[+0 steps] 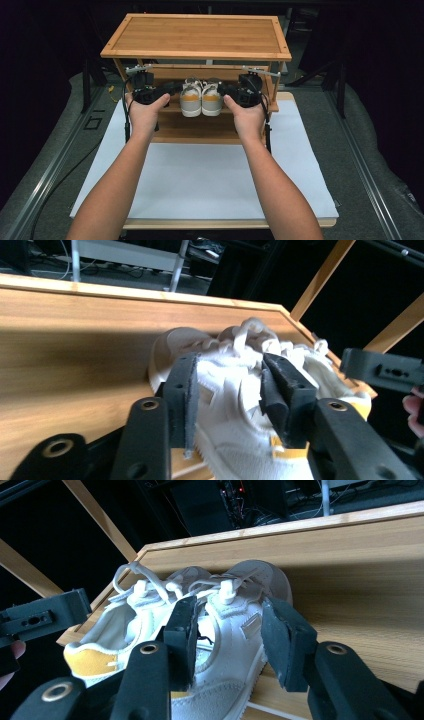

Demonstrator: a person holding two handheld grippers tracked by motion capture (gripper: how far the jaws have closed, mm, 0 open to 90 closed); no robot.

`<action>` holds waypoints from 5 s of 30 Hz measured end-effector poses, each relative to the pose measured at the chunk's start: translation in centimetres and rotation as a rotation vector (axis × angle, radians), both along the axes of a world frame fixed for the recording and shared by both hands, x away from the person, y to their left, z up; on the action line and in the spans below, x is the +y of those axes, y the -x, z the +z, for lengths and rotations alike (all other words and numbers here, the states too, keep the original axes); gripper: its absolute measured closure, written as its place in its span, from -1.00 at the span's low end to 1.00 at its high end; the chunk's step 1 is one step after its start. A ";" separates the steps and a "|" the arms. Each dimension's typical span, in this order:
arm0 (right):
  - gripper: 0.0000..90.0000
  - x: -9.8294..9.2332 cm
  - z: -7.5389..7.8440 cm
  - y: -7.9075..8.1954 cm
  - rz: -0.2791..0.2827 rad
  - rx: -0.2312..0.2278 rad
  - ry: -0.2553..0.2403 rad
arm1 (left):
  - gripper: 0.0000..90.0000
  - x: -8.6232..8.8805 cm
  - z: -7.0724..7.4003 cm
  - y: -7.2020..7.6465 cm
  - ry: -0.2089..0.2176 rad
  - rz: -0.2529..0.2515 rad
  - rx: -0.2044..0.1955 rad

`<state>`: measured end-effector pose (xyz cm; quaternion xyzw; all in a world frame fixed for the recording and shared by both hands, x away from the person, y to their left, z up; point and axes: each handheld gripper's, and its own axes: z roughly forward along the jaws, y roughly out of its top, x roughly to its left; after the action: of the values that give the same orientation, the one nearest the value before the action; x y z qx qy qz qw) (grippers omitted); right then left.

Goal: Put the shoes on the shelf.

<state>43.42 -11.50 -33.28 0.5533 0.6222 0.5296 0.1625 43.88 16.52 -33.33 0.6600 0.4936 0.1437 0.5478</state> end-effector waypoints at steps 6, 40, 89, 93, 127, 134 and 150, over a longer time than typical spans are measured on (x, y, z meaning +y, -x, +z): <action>0.49 -0.1 0.1 0.9 -0.004 -0.016 0.051 | 0.48 0.4 -0.8 0.8 -0.016 0.007 0.013; 1.00 0.3 -3.4 0.2 -0.026 0.060 0.079 | 0.99 -0.5 -3.6 0.0 -0.004 -0.012 0.052; 1.00 1.1 -3.0 -0.7 -0.039 0.015 0.092 | 0.99 -1.7 -3.4 -0.8 -0.008 -0.019 0.032; 1.00 1.1 -3.0 -1.2 -0.049 0.022 0.097 | 0.99 -2.0 -3.3 -1.2 -0.014 -0.012 0.036; 0.96 1.3 -2.7 -1.5 -0.056 0.008 0.105 | 0.92 -1.8 -3.0 -1.5 -0.026 -0.039 0.039; 0.94 0.6 -2.5 -1.1 -0.058 -0.010 0.089 | 0.90 -1.8 -2.5 -0.7 -0.045 -0.041 0.024; 0.92 0.4 -2.9 1.9 -0.009 -0.023 0.139 | 0.86 -0.2 -1.6 2.5 -0.045 -0.066 -0.016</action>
<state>41.51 -11.15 -36.14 0.5375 0.6528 0.4908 0.2101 41.36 16.31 -34.90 0.6870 0.4639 0.1420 0.5410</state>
